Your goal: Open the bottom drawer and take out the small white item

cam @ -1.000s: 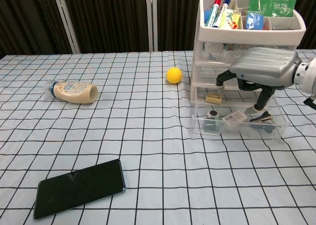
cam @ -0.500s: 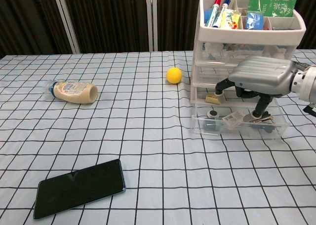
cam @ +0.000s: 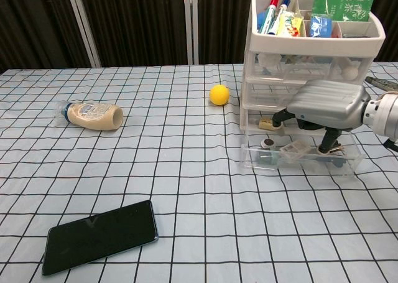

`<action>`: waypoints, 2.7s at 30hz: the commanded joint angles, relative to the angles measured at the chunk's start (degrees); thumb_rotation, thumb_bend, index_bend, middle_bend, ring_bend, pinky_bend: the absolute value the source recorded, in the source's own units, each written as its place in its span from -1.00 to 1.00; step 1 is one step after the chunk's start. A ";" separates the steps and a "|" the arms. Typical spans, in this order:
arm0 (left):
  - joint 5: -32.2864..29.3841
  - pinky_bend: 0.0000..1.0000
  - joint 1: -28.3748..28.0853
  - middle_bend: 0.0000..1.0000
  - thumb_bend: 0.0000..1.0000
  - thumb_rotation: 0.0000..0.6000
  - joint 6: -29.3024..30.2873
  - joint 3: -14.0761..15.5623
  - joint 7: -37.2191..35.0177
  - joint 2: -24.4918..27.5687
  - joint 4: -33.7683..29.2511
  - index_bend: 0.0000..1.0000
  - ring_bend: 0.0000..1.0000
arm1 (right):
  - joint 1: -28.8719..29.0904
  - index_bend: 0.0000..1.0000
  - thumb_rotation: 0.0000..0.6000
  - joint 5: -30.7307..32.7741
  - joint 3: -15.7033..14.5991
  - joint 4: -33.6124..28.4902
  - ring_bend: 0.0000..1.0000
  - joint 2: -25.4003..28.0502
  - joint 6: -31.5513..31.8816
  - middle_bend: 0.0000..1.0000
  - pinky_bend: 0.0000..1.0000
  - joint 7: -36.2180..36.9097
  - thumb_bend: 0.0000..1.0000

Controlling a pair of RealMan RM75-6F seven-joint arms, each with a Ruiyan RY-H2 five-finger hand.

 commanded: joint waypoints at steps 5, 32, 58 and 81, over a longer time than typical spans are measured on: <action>-0.04 -1.00 -0.03 -1.00 -1.00 1.00 0.01 0.01 0.36 -0.03 -0.22 -1.00 -1.00 | 0.04 -0.19 1.00 0.02 -0.70 2.07 1.00 -1.13 -0.36 1.00 0.64 1.13 -1.00; 0.16 -1.00 -0.19 -1.00 -1.00 1.00 -0.37 0.31 0.49 0.06 -0.41 -1.00 -1.00 | 0.15 -0.06 1.00 0.56 -2.10 5.71 1.00 -3.75 -1.97 1.00 0.64 0.37 -1.00; 0.52 -1.00 -0.01 -1.00 -1.00 1.00 0.07 0.40 -0.22 0.33 -0.53 -1.00 -1.00 | -0.88 0.28 1.00 1.20 -1.12 5.14 1.00 -3.72 1.60 1.00 0.63 -2.77 -0.98; 2.57 -1.00 0.89 -1.00 -1.00 1.00 1.97 0.95 -1.55 1.05 -0.89 -1.00 -1.00 | -2.13 0.26 1.00 2.90 1.61 -7.84 1.00 3.65 4.52 1.00 0.63 -10.66 -0.98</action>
